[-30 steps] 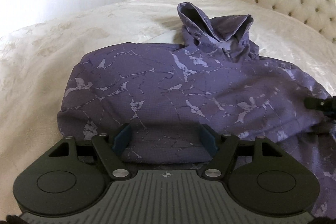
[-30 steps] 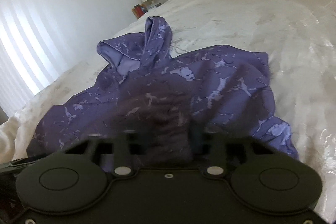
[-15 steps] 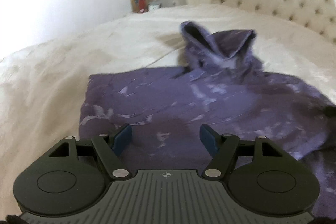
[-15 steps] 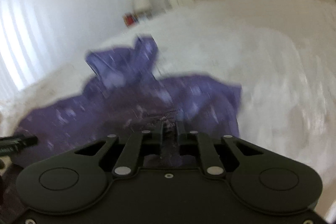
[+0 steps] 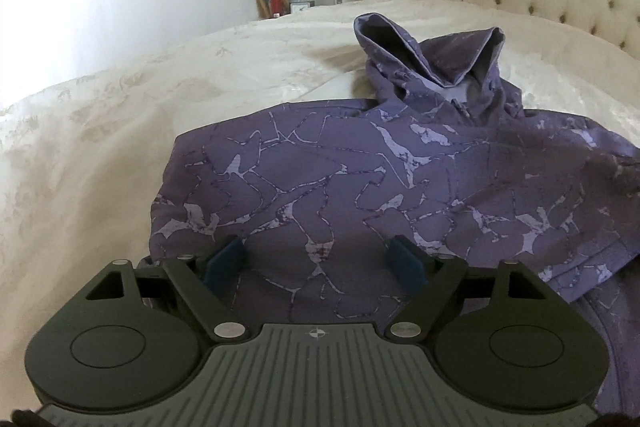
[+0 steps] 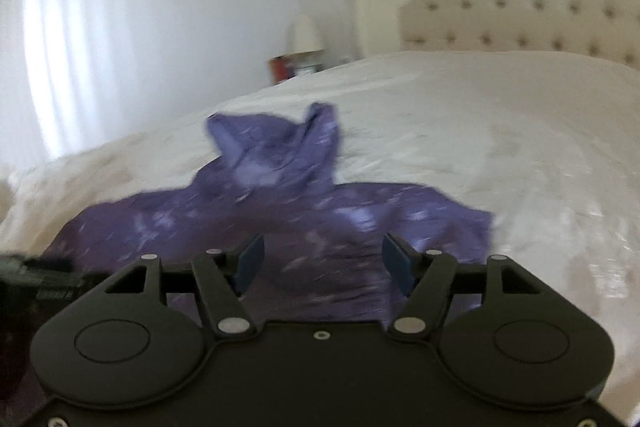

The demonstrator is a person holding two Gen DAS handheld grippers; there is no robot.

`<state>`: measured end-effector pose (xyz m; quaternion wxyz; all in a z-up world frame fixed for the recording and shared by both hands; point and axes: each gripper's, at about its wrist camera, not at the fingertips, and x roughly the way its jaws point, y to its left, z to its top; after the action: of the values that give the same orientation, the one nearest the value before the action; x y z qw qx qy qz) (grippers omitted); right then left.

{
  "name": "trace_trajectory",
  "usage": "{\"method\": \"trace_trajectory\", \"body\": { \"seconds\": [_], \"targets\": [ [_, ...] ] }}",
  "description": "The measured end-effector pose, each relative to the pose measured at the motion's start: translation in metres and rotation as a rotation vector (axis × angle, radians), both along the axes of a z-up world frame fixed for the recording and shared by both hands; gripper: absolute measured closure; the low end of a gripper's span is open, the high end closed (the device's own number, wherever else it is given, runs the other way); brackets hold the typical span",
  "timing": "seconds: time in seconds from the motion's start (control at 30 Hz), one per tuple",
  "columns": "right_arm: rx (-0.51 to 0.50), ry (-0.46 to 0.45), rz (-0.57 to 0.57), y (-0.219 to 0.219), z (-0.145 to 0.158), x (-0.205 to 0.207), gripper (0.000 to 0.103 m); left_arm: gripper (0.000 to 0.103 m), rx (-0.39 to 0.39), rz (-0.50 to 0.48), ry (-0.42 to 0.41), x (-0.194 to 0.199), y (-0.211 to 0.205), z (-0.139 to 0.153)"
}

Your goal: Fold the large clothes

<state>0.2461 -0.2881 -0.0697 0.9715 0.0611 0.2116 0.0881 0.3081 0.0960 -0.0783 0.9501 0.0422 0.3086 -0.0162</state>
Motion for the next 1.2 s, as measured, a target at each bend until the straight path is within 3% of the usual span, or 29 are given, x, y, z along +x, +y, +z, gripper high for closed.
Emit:
{"method": "trace_trajectory", "body": {
  "seconds": [0.23, 0.43, 0.5, 0.6, 0.7, 0.8, 0.93, 1.2],
  "targets": [
    [0.017, 0.196, 0.074, 0.006, -0.032, 0.024, 0.034, 0.023, -0.005, -0.002, -0.005, 0.0, 0.0, -0.001],
    [0.052, 0.182, 0.095, 0.002, -0.034, 0.02, 0.028, 0.022, -0.01, -0.004, -0.005, 0.0, 0.0, -0.001],
    [0.043, 0.173, 0.123, 0.006, -0.036, 0.016, 0.014, 0.021, -0.012, -0.005, -0.004, 0.0, 0.001, -0.001],
    [-0.007, 0.172, 0.169, 0.018, -0.037, 0.015, 0.002, 0.016, -0.008, -0.013, 0.0, 0.0, 0.0, -0.001],
    [-0.081, 0.176, 0.168, 0.031, -0.038, 0.015, 0.001, 0.007, 0.0, -0.038, 0.012, 0.002, -0.003, -0.001],
    [-0.082, 0.181, 0.169, 0.032, -0.039, 0.016, 0.001, 0.0, 0.007, -0.059, 0.023, 0.004, -0.006, -0.002],
    [-0.076, 0.189, 0.174, 0.03, -0.04, 0.017, 0.001, 0.0, 0.015, -0.057, 0.021, 0.004, -0.007, -0.003],
    [-0.211, 0.251, 0.183, 0.048, -0.033, 0.019, 0.001, 0.002, 0.021, -0.063, 0.032, 0.003, -0.008, 0.001]
  ]
}}
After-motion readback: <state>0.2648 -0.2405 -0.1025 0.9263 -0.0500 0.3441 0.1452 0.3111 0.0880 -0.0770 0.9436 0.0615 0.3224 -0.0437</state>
